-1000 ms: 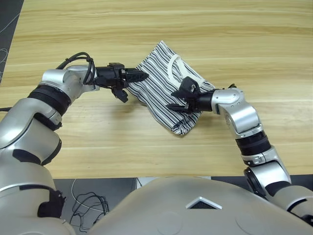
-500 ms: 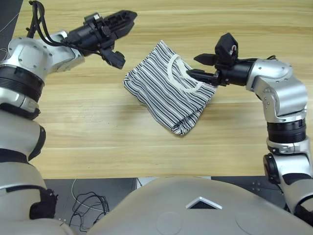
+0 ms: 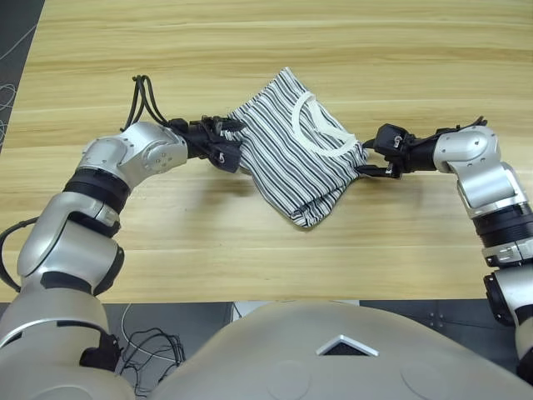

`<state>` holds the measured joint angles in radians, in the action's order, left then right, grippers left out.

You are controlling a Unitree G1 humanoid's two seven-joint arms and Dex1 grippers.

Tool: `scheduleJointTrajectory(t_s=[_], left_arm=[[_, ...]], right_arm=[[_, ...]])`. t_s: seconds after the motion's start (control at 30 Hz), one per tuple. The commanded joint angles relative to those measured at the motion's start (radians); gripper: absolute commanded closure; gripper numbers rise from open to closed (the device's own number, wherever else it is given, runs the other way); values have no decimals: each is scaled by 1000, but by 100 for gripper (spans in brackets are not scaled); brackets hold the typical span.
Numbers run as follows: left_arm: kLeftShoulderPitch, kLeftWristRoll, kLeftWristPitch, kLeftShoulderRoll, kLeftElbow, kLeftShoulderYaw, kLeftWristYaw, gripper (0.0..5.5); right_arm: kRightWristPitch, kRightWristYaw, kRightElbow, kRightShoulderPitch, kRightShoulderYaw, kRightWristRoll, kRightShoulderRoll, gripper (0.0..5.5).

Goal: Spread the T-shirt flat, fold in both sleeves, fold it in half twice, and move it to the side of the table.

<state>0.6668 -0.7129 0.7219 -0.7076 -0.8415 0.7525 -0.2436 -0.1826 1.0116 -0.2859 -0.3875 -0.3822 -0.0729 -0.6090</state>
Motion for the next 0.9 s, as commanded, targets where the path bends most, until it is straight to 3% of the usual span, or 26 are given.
scheduleJointTrajectory(t_s=[0.03,0.13,0.3,0.5,0.63,0.73,0.9], left_arm=[[-1,-175,-2,30,-67,85,100,339],[61,-350,-29,37,-91,163,317,339],[171,-693,-202,46,-122,346,805,339],[203,-794,-272,74,-194,413,1031,339],[216,-782,-266,70,-218,407,1067,339],[223,-679,-178,0,-152,325,1035,339],[148,-263,78,-254,188,54,681,339]], right_arm=[[5,45,-37,28,-73,-51,6,296],[-28,99,38,74,-98,-30,-16,296],[-281,220,245,146,-101,137,-1,296],[-412,209,310,151,-97,214,19,296],[-396,172,319,136,-77,205,9,296],[-408,178,416,112,-20,238,-32,296],[-519,282,607,89,145,418,-170,296]])
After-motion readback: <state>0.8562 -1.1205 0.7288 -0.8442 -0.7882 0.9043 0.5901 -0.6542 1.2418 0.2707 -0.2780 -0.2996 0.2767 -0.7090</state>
